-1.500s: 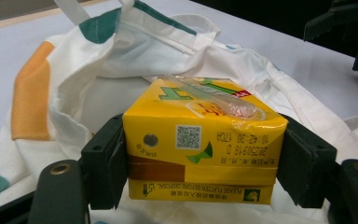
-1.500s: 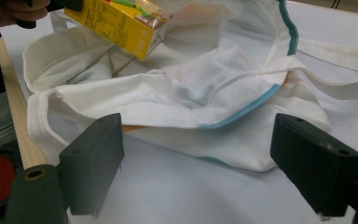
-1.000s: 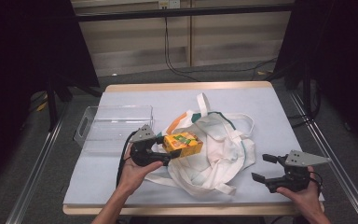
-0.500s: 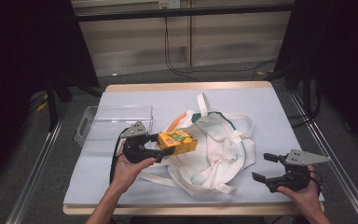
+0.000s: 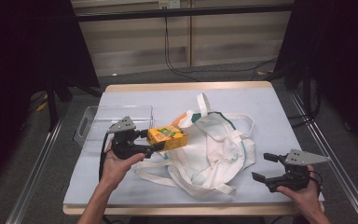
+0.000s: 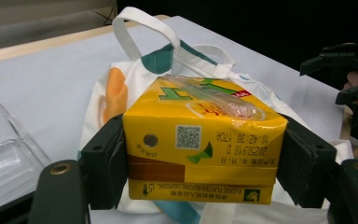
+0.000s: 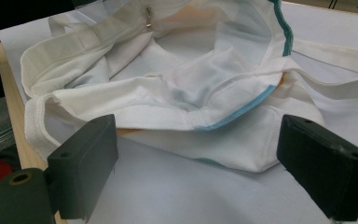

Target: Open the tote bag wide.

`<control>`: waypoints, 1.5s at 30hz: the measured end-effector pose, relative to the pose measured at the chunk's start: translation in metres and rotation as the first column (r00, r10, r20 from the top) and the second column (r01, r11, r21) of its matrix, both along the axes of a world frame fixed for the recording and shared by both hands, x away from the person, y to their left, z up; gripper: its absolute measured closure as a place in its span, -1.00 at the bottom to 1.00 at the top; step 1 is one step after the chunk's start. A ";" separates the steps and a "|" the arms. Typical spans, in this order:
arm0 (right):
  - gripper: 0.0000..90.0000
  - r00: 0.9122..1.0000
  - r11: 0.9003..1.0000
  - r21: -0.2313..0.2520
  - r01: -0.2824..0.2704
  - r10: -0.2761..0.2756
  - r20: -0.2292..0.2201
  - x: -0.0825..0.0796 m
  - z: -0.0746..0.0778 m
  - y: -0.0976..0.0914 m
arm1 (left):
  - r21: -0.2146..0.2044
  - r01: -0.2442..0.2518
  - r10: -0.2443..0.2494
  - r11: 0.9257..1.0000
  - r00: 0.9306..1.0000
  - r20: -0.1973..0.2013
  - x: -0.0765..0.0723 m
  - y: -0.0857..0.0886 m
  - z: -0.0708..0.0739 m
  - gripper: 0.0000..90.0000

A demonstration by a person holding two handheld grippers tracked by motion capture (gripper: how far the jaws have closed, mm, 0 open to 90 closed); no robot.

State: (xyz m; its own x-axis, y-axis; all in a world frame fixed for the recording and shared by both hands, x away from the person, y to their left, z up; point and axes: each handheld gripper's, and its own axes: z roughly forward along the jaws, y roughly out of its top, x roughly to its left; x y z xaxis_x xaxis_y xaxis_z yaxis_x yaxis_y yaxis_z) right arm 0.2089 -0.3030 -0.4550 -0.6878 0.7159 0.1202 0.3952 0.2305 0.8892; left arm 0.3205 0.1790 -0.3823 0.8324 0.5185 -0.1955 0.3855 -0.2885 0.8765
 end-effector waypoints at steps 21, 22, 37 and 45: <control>-0.73 1.000 1.000 0.000 0.007 -0.007 0.003 0.000 0.000 -0.002 | -0.006 -0.147 0.147 0.989 0.988 -0.051 0.013 0.044 0.014 -0.38; -0.73 1.000 1.000 0.000 0.009 -0.009 0.001 0.000 0.000 -0.001 | -0.005 -0.144 0.143 0.990 0.988 -0.058 0.014 0.044 0.014 -0.38; -0.73 1.000 1.000 0.005 0.009 -0.009 -0.003 0.000 0.000 0.000 | 0.050 -0.202 0.206 0.978 0.974 -0.092 0.033 0.049 0.028 -0.38; -0.73 1.000 1.000 0.004 0.011 -0.011 -0.001 0.001 0.001 0.000 | 0.088 -0.231 0.240 0.969 0.964 -0.114 0.044 0.052 0.032 -0.38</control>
